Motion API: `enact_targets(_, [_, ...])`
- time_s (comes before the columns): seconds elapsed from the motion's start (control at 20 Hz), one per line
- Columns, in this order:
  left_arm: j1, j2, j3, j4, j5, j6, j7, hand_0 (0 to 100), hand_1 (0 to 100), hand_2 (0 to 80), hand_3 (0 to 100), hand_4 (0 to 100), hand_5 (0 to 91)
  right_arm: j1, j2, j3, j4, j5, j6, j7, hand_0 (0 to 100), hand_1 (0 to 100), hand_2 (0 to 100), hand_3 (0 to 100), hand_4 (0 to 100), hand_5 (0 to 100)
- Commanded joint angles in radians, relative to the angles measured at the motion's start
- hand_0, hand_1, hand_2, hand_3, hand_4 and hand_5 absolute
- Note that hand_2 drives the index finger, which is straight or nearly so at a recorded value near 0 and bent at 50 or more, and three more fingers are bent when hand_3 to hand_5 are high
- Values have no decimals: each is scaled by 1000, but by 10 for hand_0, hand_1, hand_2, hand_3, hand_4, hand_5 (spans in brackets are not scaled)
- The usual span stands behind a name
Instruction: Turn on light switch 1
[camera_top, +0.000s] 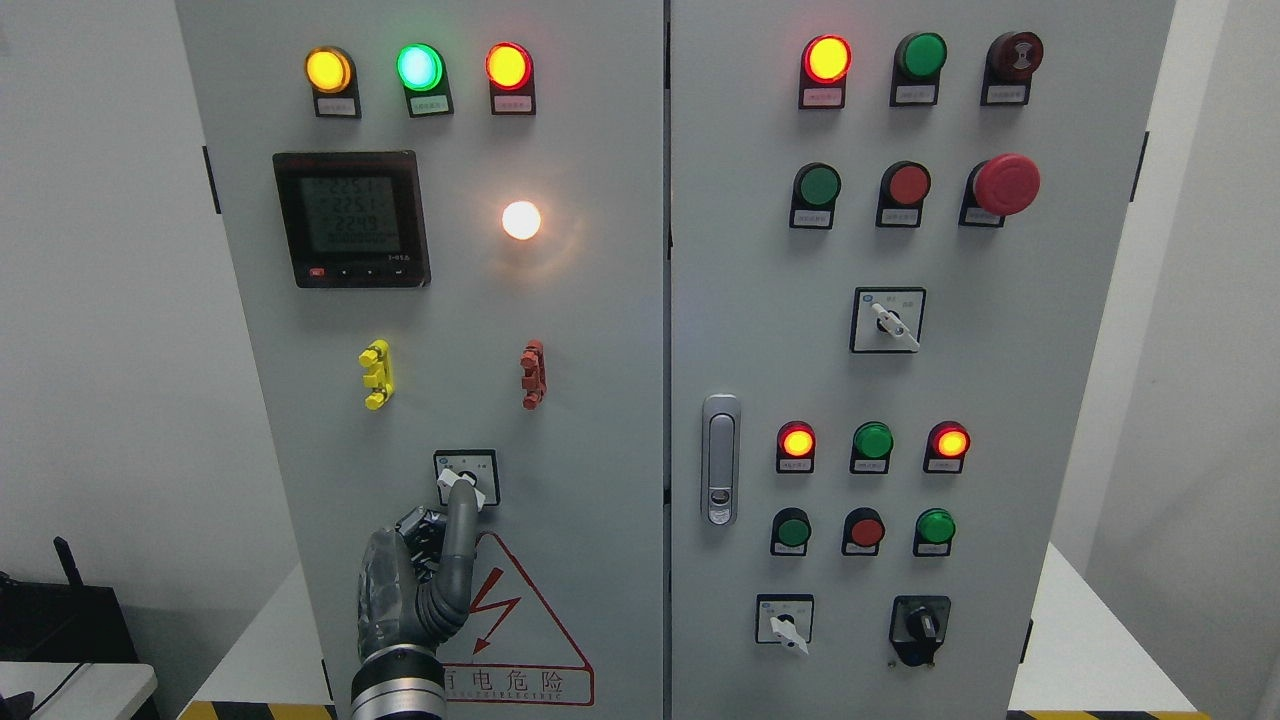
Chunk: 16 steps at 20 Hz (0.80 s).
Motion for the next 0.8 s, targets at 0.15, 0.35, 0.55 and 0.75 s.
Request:
enact_targets(0.15, [100, 7, 38, -19, 0, -148, -3, 234, 163, 657, 799, 813, 740, 0, 0, 20, 0, -26, 0, 0, 120, 389, 0, 0, 0, 0])
enact_targets(0.35, [160, 8, 93, -19, 0, -186, -61, 169, 110, 637, 806, 825, 731, 0, 0, 20, 0, -26, 0, 0, 120, 389, 0, 0, 0, 0])
enact_targets(0.55, [311, 10, 193, -8, 0, -440, -167, 95, 71, 510, 815, 798, 487, 0, 0, 20, 0, -26, 0, 0, 120, 389, 0, 0, 0, 0])
enact_targets(0.75, [425, 10, 316, 9, 3, -536, -224, 68, 44, 384, 715, 719, 361, 0, 0, 20, 0, -26, 0, 0, 120, 389, 0, 0, 0, 0])
